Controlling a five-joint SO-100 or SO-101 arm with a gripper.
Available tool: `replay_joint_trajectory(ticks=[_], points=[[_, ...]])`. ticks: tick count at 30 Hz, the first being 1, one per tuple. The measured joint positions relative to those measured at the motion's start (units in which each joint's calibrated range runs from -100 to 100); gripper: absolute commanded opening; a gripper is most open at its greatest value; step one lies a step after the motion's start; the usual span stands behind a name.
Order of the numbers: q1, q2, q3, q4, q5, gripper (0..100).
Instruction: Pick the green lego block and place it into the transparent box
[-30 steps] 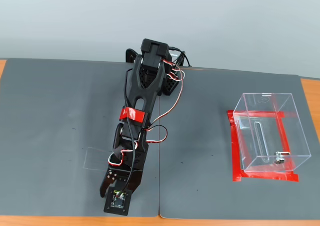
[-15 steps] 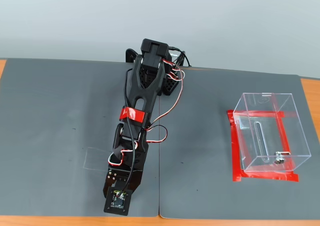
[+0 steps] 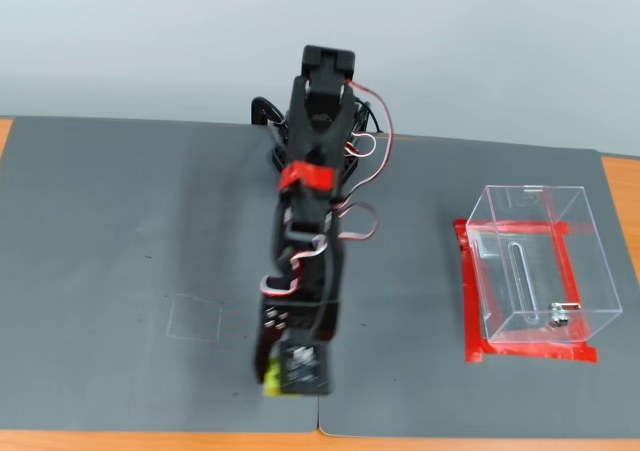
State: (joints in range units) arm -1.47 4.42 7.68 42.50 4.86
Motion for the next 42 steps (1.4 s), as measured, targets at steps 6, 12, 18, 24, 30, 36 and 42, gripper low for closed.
replay_joint_trajectory(ticks=[6, 12, 18, 24, 30, 36, 42], points=[[-8.8, -7.3, 0.0, 1.1, 0.2, 13], [-18.2, -12.2, 0.0, 1.1, 0.2, 13], [-27.7, -14.7, 0.0, 1.1, 0.2, 13], [-37.8, -16.2, 0.0, 1.1, 0.2, 13], [-45.7, -16.4, 0.0, 1.2, 0.2, 13], [-51.1, -16.4, 0.0, 1.2, 0.2, 13], [-54.0, -16.4, 0.0, 2.9, 0.2, 13]])
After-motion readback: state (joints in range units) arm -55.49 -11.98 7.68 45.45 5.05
